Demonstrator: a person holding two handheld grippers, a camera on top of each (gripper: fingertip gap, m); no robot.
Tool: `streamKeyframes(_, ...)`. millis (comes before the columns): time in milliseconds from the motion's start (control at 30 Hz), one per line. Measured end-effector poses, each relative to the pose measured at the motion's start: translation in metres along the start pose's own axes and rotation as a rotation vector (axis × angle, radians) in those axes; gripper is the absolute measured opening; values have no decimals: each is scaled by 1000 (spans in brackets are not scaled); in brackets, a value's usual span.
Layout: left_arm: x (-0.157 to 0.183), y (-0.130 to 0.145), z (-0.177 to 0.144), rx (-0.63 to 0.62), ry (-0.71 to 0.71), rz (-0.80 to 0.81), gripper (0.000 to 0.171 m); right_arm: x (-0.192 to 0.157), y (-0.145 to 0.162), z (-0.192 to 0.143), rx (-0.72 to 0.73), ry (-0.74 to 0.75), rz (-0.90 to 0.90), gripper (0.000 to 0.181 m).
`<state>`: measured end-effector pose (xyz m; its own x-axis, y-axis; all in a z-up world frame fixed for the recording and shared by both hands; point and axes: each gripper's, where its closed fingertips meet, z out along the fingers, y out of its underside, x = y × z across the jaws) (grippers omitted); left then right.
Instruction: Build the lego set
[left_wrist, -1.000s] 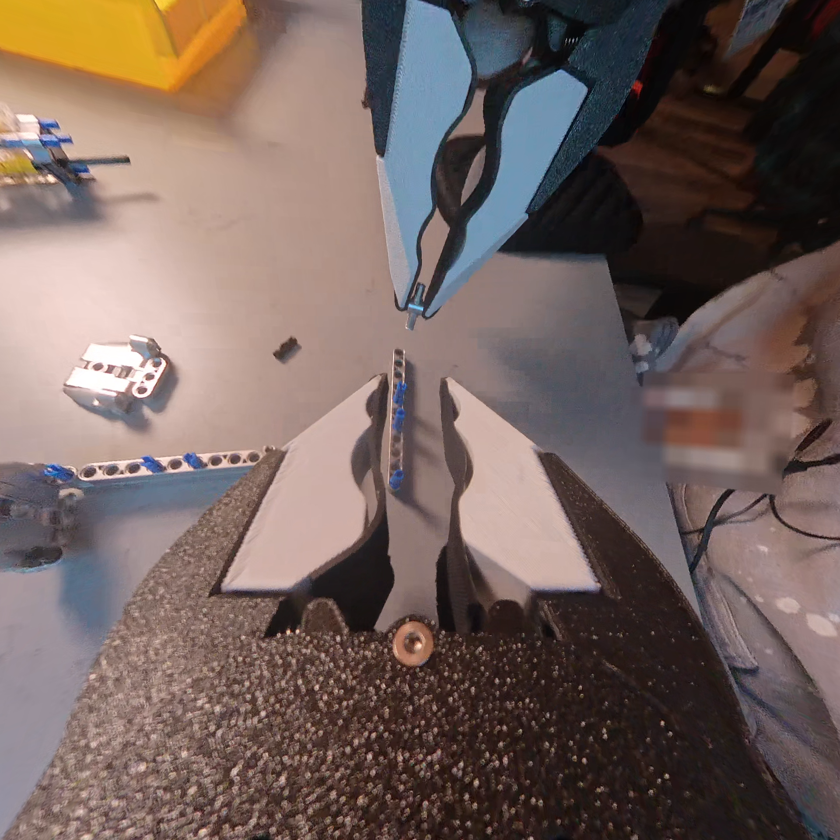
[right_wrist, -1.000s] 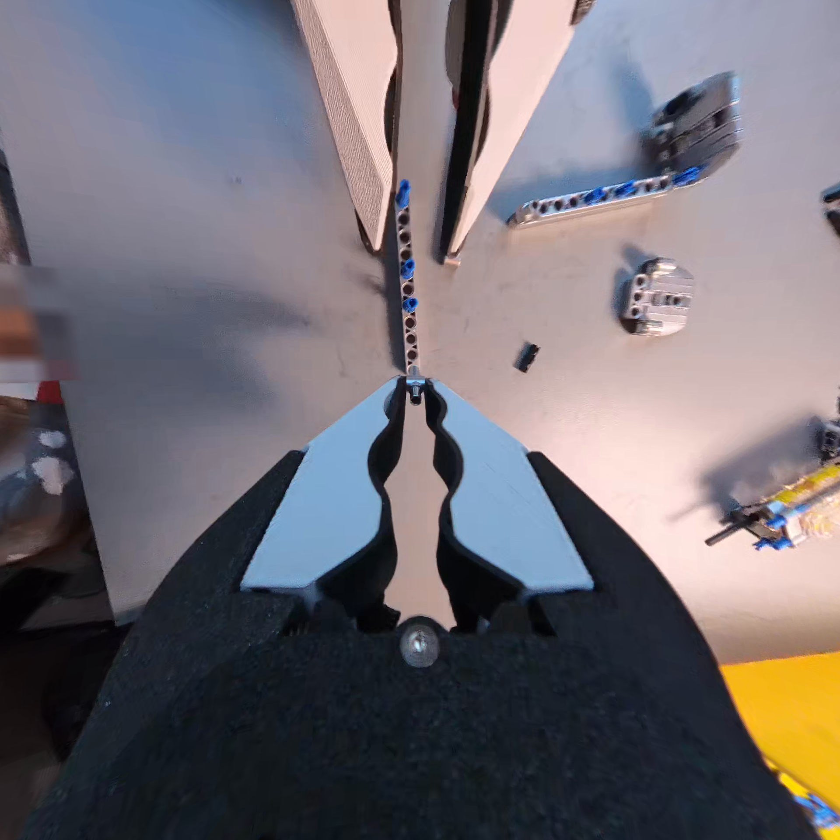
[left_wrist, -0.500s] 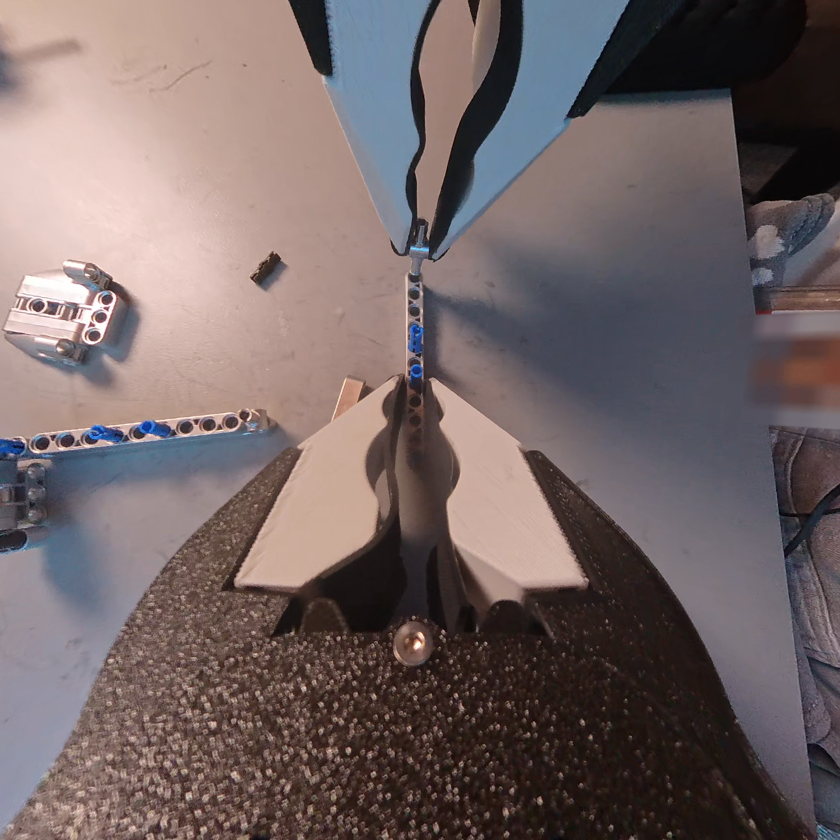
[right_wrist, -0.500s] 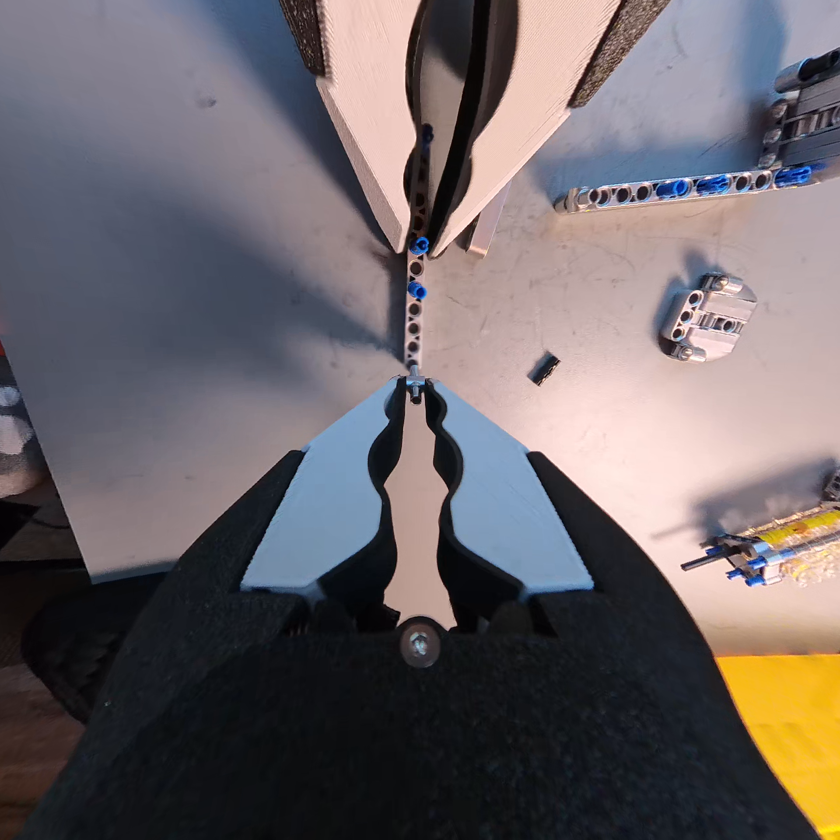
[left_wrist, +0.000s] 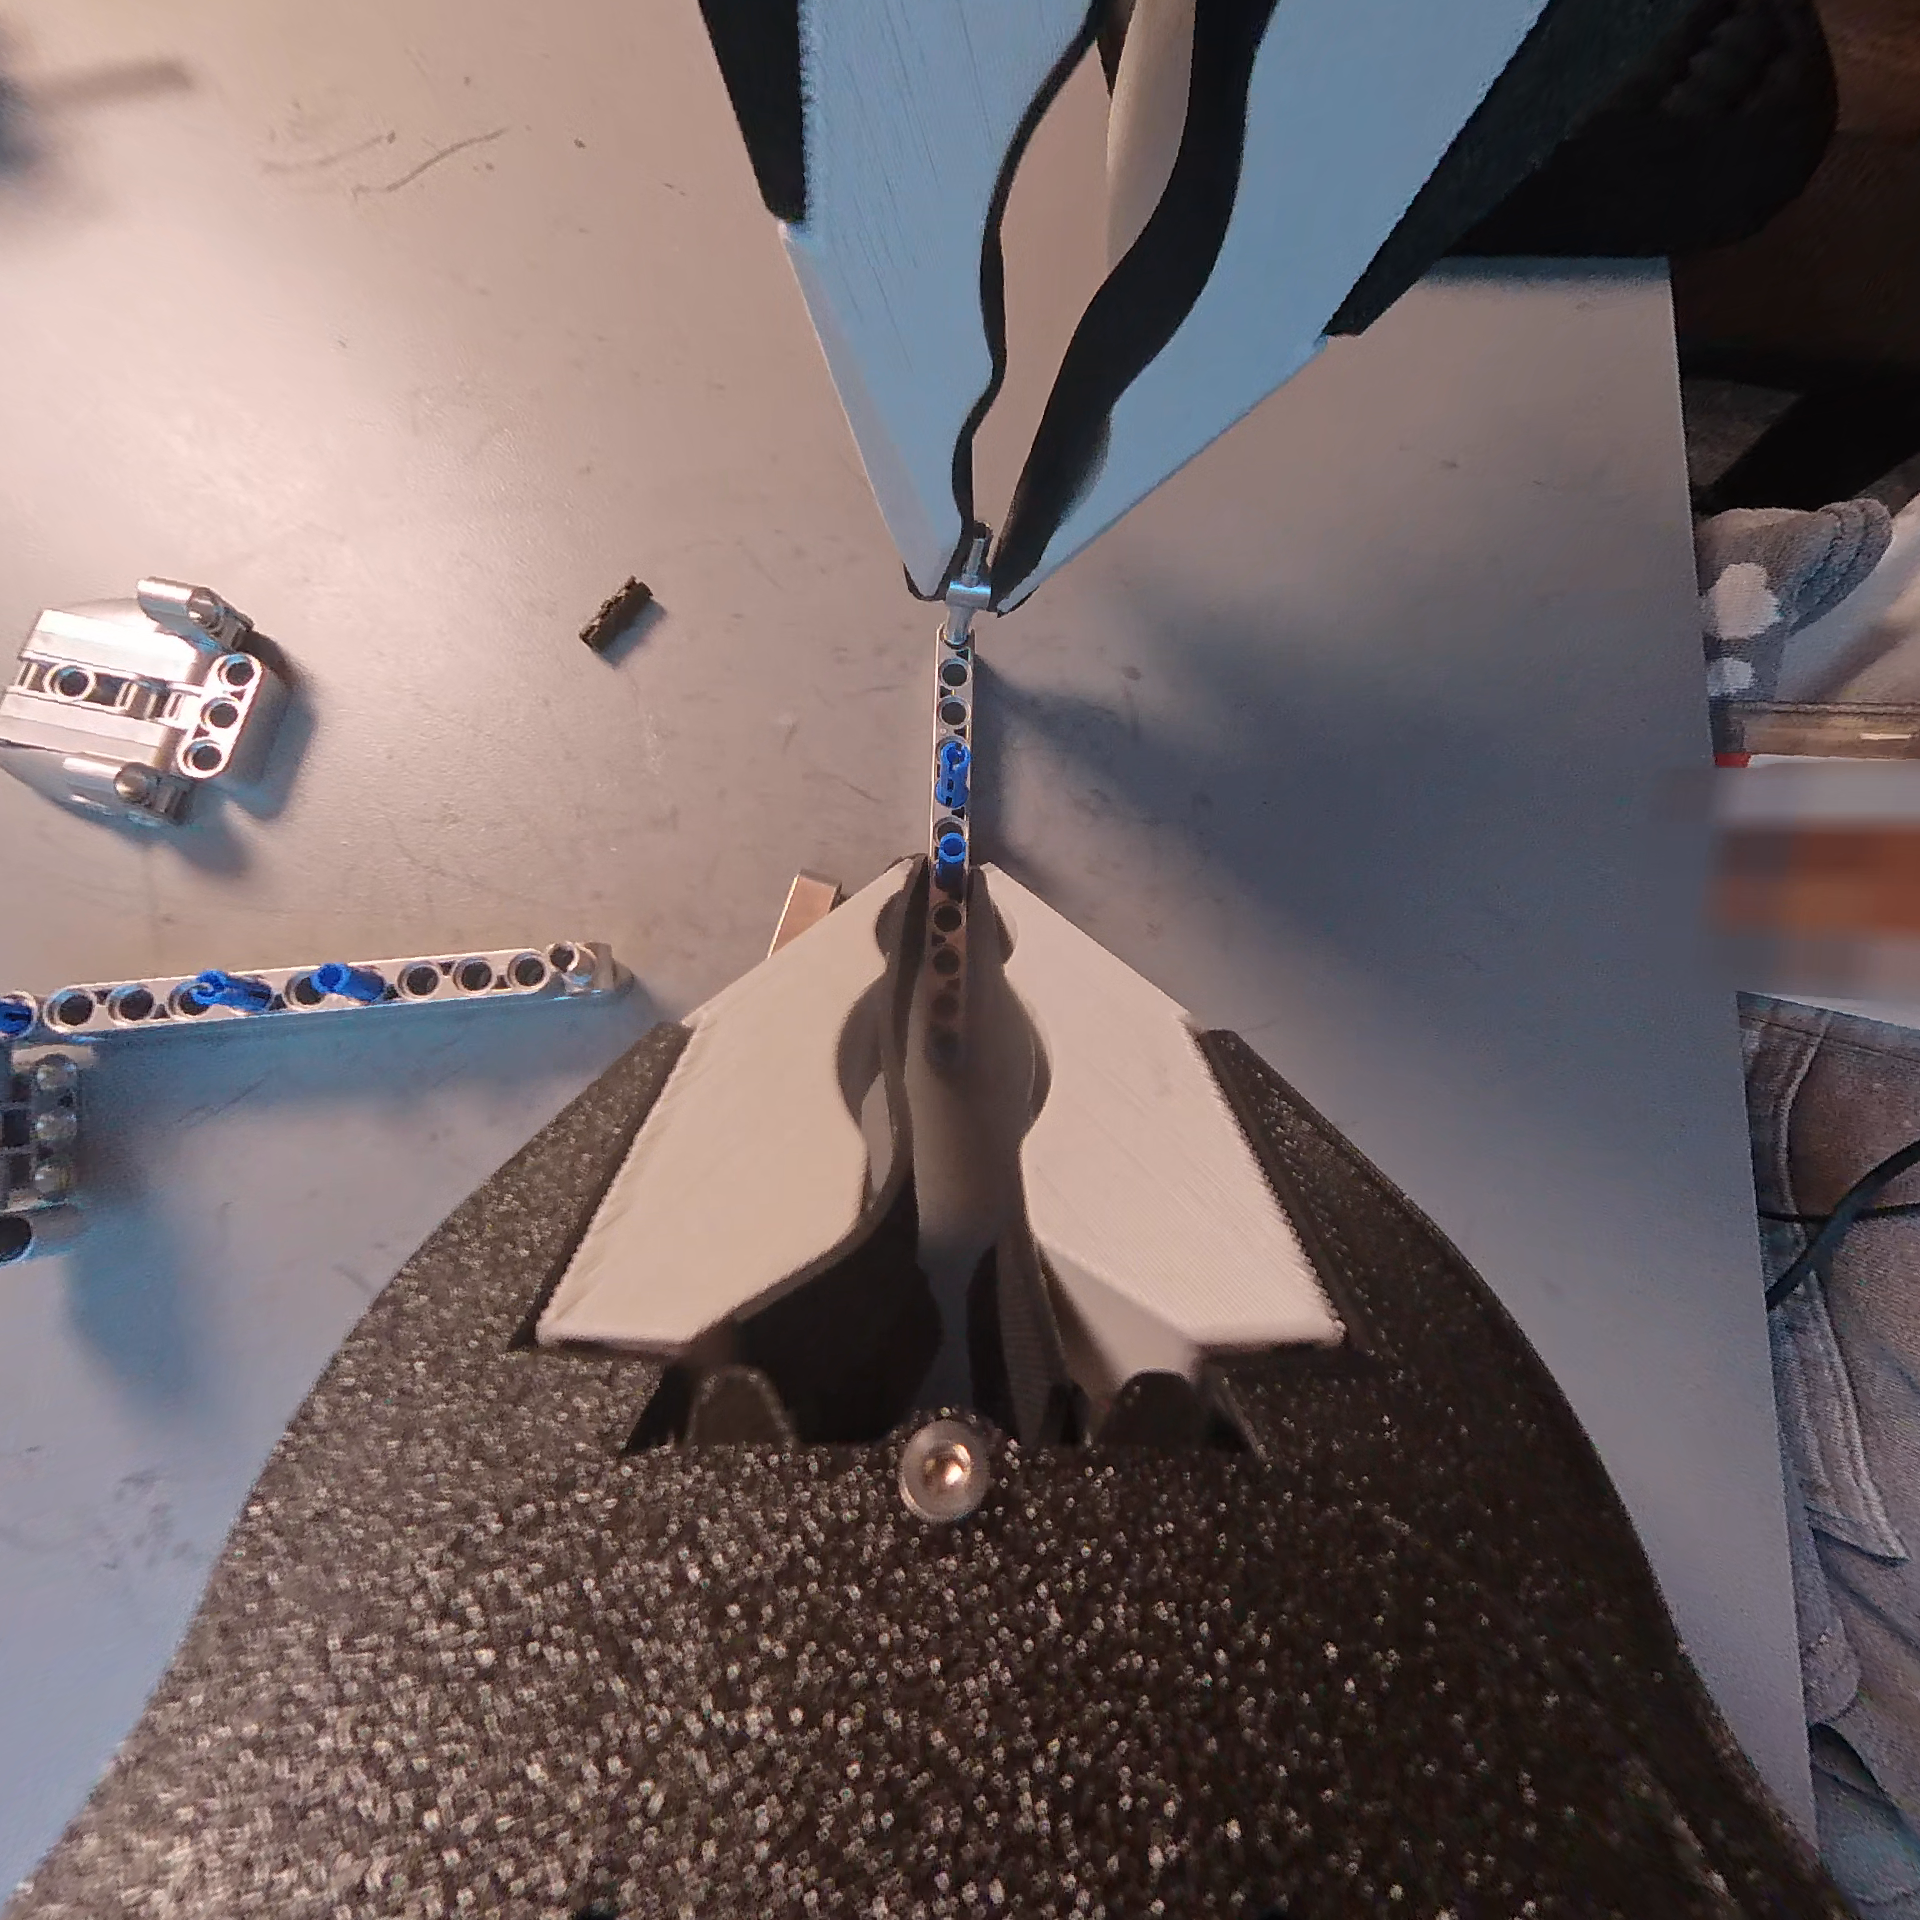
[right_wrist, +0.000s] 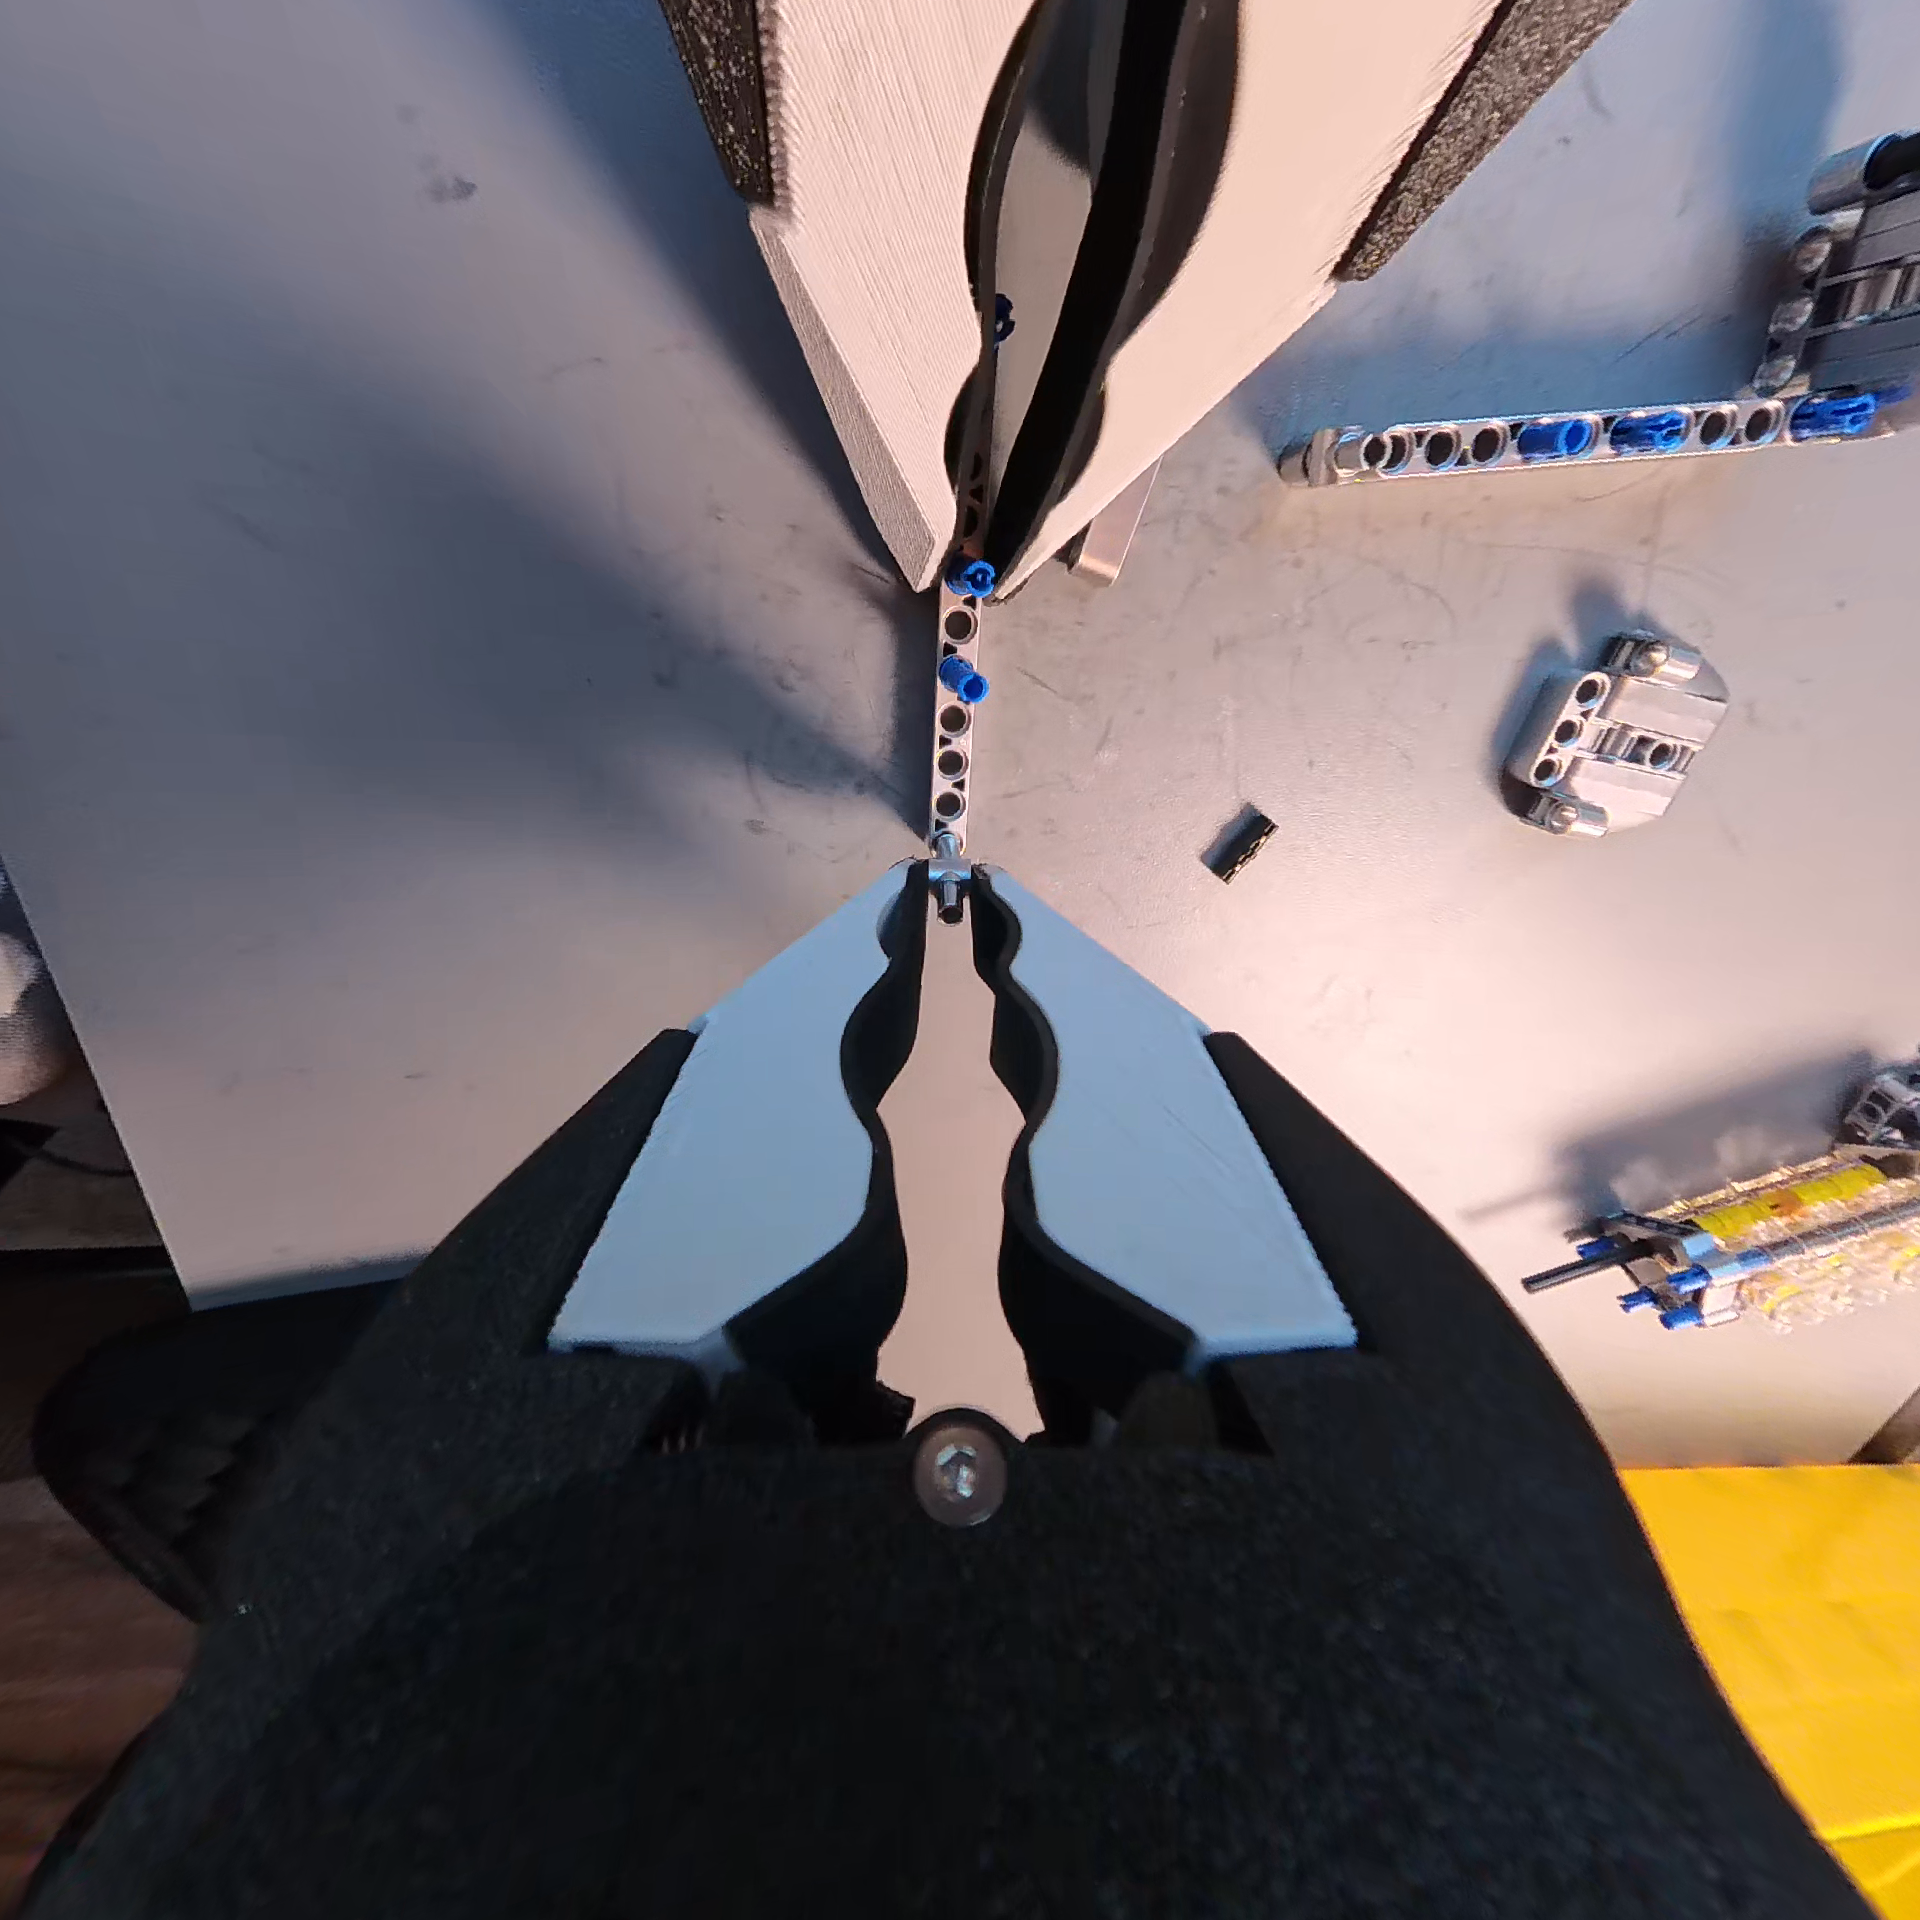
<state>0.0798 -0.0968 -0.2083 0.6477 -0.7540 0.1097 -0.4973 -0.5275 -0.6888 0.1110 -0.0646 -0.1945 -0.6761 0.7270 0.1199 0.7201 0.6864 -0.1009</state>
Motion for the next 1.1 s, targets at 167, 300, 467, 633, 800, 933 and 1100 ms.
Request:
streamKeyframes(167, 0, 0, 0, 6, 15, -23, 5, 1, 0, 1, -18, -5, -18, 5)
streamKeyframes(300, 0, -1, 0, 3, 14, -28, 5, 0, 0, 1, -41, -8, -37, 5)
streamKeyframes(467, 0, -1, 1, 7, 21, -38, 5, -1, 0, 0, -93, -17, -100, 5)
streamKeyframes(633, -2, -2, 0, 25, 36, -67, 5, -1, 0, 1, -122, -42, -150, 5)
streamKeyframes(800, -3, -2, 1, 24, 29, -56, 5, -2, 0, 1, -167, -82, -203, 5)
streamKeyframes(933, -3, -2, 1, 28, 31, -55, 5, -3, 0, 1, -203, -104, -243, 5)
streamKeyframes(1100, -4, -2, 1, 29, 27, -53, 5, -4, -1, 1, -215, -126, -259, 5)
